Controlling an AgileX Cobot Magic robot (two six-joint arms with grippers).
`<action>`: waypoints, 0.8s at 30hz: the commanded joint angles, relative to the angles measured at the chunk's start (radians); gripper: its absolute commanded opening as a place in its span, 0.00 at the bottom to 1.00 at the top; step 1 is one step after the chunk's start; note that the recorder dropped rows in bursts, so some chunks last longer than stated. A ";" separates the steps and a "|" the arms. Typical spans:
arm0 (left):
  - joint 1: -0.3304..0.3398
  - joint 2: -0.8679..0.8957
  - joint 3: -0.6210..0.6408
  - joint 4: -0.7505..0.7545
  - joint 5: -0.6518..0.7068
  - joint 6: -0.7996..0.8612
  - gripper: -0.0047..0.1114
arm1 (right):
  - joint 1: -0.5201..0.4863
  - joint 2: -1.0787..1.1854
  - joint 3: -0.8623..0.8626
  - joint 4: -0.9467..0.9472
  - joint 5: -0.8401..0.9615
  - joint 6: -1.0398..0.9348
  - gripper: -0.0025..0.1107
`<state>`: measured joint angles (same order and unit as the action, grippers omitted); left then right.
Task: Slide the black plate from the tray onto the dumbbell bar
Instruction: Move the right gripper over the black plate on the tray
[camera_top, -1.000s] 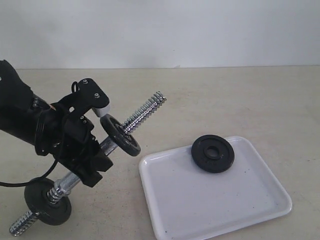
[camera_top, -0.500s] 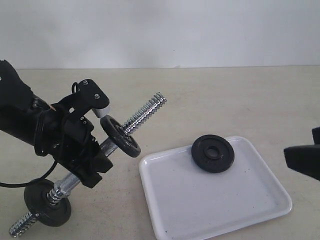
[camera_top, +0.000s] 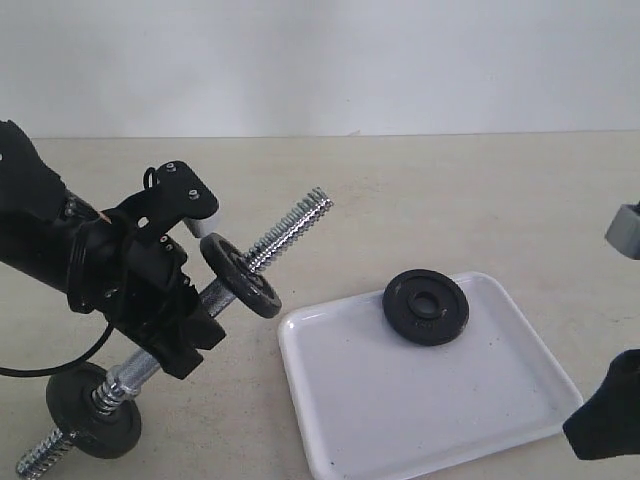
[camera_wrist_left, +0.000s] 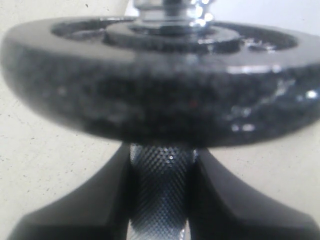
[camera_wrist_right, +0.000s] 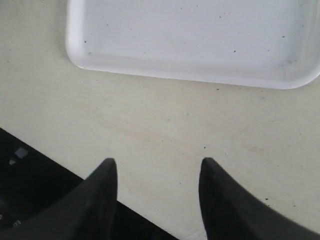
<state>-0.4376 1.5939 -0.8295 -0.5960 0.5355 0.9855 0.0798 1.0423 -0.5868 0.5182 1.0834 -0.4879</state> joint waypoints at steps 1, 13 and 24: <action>-0.003 -0.050 -0.034 -0.080 -0.052 -0.013 0.08 | 0.039 0.016 -0.011 -0.077 -0.016 -0.062 0.42; -0.003 -0.050 -0.034 -0.081 -0.058 -0.013 0.08 | 0.545 0.016 -0.035 -0.633 -0.126 0.079 0.42; -0.003 -0.050 -0.034 -0.081 -0.053 -0.018 0.08 | 0.590 0.016 -0.077 -0.877 -0.204 0.773 0.41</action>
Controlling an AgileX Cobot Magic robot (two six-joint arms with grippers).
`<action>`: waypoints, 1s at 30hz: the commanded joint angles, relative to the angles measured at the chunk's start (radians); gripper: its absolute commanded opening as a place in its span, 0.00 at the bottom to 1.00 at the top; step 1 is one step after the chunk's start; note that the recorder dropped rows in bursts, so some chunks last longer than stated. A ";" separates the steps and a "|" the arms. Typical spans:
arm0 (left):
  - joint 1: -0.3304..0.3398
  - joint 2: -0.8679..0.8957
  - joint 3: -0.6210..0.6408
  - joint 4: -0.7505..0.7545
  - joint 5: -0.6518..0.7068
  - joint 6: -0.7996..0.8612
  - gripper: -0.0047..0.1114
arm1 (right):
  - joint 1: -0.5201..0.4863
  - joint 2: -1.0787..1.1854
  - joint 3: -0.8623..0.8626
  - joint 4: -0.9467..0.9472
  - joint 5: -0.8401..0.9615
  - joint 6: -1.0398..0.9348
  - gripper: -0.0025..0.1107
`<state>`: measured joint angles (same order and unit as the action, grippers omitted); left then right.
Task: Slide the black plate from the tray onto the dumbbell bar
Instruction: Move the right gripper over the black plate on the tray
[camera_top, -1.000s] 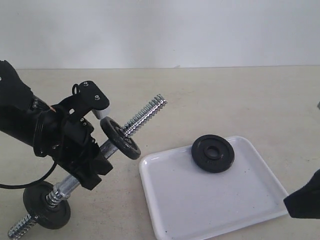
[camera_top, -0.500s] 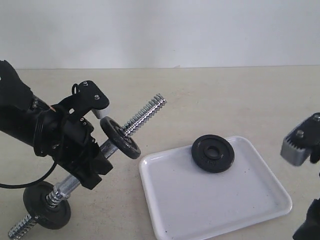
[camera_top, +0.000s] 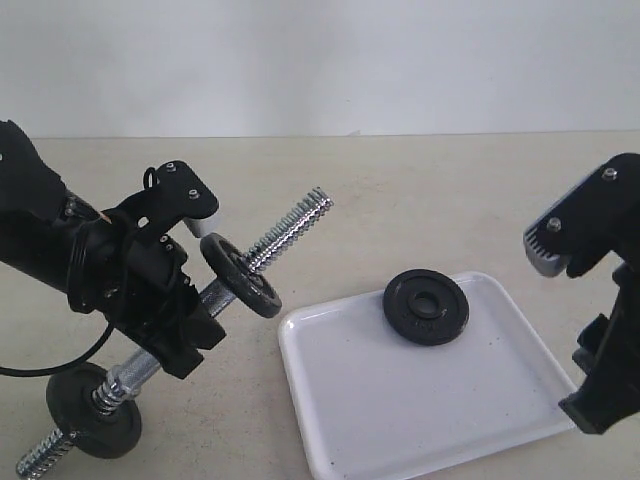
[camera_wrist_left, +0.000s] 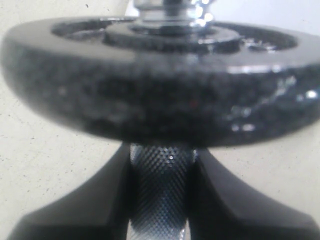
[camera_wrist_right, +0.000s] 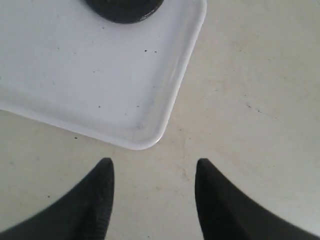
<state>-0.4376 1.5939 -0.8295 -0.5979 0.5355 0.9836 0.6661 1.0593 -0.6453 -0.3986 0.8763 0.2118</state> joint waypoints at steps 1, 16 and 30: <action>-0.003 -0.050 -0.034 -0.079 -0.055 -0.016 0.08 | 0.004 0.000 -0.023 0.078 0.008 0.073 0.41; -0.003 -0.050 -0.034 -0.111 -0.060 -0.018 0.08 | 0.004 0.263 -0.125 0.255 -0.018 -0.071 0.42; -0.003 -0.050 -0.034 -0.111 -0.064 -0.018 0.08 | 0.004 0.316 -0.147 0.264 -0.238 -0.056 0.90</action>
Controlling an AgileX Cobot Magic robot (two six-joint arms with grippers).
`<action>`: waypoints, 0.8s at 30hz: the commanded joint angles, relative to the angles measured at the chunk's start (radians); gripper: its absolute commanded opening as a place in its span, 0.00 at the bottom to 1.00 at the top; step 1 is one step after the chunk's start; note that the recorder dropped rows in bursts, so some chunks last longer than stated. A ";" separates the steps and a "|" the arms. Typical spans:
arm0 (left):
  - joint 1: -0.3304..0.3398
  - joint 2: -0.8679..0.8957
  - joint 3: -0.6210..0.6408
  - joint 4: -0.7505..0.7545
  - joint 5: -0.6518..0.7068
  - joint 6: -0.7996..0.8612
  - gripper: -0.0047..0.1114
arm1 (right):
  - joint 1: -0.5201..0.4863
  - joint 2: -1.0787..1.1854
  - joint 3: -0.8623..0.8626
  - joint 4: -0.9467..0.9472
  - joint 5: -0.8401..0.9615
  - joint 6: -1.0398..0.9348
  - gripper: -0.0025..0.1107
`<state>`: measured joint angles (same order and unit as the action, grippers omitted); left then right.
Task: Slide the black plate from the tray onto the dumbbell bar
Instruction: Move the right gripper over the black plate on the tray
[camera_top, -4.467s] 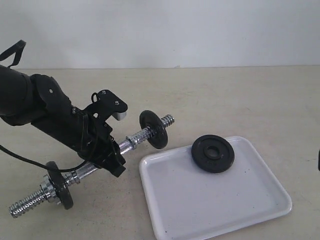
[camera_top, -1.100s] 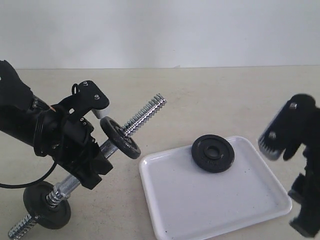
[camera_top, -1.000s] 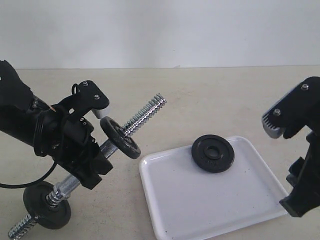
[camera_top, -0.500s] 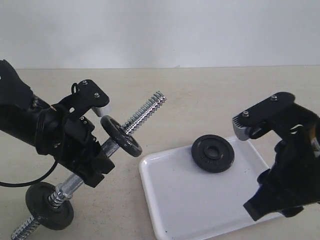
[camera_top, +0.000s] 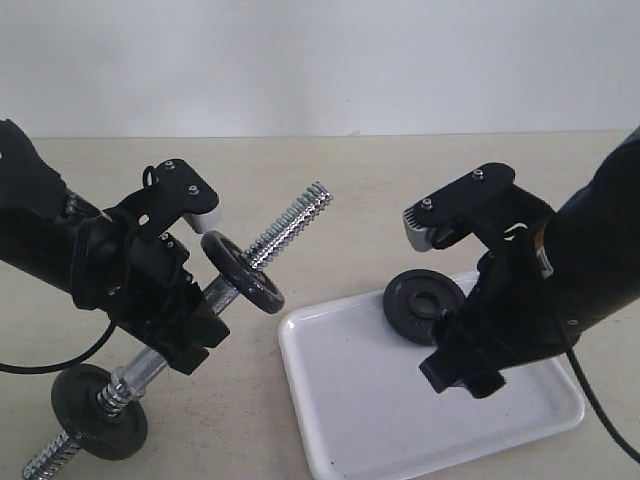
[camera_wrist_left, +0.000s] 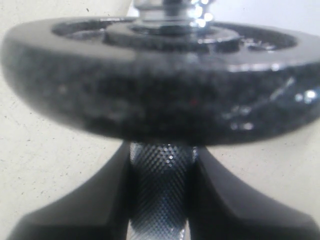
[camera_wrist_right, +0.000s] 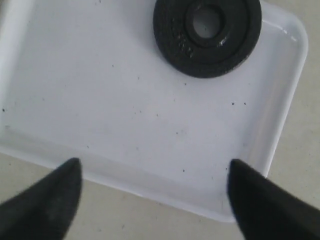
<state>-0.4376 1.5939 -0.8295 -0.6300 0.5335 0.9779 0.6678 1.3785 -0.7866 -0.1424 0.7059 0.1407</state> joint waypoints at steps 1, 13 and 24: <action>-0.003 -0.050 -0.034 -0.079 -0.062 -0.013 0.08 | 0.002 -0.003 -0.006 0.016 -0.084 0.038 0.92; -0.003 -0.050 -0.034 -0.079 -0.044 -0.019 0.08 | 0.002 -0.003 -0.006 0.044 -0.112 0.153 0.91; -0.003 -0.050 -0.034 -0.085 -0.035 -0.019 0.08 | 0.002 0.083 -0.006 0.033 -0.192 0.160 0.92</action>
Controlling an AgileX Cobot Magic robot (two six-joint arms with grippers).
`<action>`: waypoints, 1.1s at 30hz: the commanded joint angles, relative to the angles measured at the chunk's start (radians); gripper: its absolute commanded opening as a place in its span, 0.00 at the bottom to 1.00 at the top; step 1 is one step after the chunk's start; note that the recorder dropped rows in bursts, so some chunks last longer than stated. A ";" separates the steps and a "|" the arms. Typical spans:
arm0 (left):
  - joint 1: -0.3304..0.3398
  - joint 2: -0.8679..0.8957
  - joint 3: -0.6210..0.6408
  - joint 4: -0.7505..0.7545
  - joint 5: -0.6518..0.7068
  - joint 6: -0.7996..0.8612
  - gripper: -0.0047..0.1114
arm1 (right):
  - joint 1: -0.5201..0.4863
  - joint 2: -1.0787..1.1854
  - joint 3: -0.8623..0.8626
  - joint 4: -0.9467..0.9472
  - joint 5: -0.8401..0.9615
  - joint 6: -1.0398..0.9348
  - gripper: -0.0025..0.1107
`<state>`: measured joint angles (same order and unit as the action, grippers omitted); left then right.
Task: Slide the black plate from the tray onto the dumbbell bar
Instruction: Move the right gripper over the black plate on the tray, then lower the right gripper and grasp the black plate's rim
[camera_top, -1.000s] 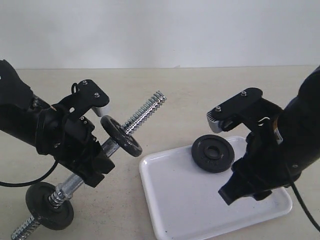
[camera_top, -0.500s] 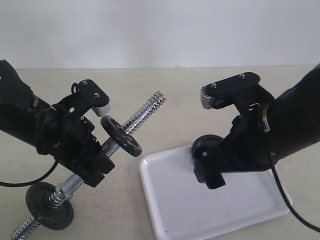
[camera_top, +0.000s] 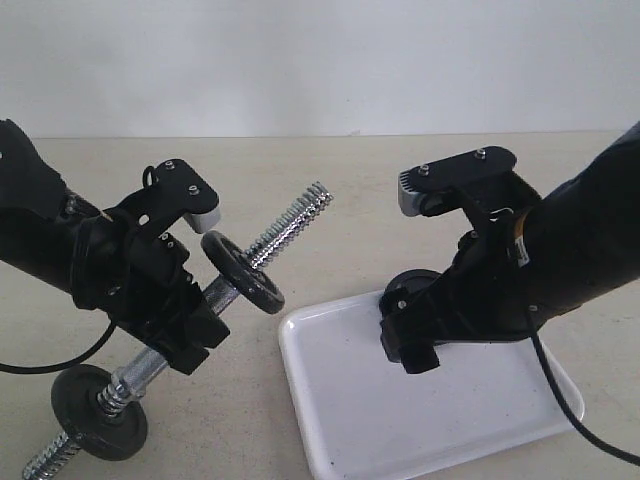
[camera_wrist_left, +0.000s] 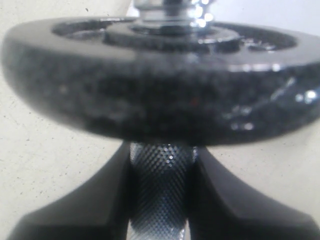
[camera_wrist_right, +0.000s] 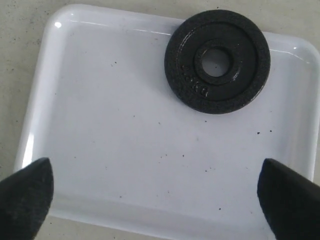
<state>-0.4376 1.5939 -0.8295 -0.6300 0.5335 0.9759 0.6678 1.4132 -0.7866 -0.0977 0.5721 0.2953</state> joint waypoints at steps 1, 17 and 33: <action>-0.003 -0.050 -0.034 -0.086 -0.035 -0.017 0.08 | 0.002 0.063 -0.006 -0.020 -0.076 0.005 0.92; -0.003 -0.050 -0.034 -0.088 -0.025 -0.017 0.08 | -0.071 0.224 -0.139 -0.303 -0.001 0.142 0.92; -0.003 -0.050 -0.034 -0.095 -0.009 -0.017 0.08 | -0.101 0.381 -0.144 -0.289 -0.142 0.158 0.92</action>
<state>-0.4376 1.5939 -0.8295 -0.6378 0.5499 0.9701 0.5705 1.7934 -0.9264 -0.3761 0.4697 0.4538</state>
